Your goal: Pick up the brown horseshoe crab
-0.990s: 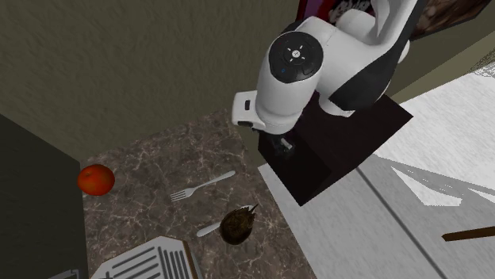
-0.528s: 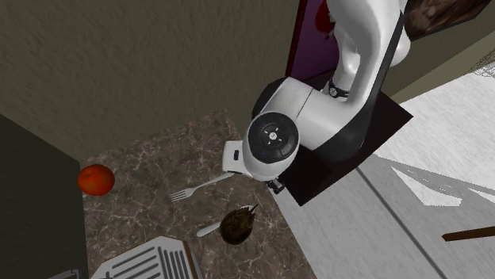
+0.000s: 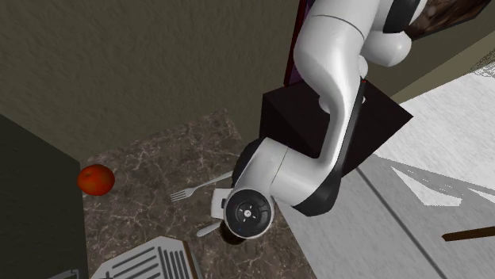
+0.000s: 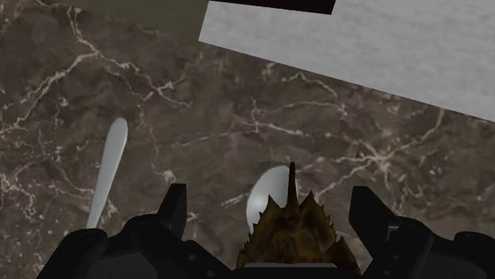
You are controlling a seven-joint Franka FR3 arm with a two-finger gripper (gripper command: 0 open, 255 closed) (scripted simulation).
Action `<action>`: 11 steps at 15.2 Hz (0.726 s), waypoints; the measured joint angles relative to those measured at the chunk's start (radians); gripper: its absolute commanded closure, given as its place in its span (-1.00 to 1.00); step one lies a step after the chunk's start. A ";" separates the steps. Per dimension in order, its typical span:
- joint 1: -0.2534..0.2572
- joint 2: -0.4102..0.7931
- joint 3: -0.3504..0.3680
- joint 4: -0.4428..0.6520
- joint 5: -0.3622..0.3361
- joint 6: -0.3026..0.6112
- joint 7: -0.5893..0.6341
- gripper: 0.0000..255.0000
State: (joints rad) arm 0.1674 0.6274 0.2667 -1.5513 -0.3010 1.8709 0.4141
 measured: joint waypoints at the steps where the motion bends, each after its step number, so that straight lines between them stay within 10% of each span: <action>1: 0.013 0.045 -0.004 0.053 -0.005 -0.016 0.004 -1.00; 10: 0.031 0.146 -0.017 0.095 -0.023 0.031 0.021 -1.00; 11: 0.031 0.146 -0.017 0.091 -0.024 0.036 0.022 1.00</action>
State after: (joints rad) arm 0.1981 0.7738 0.2492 -1.4607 -0.3251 1.9065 0.4362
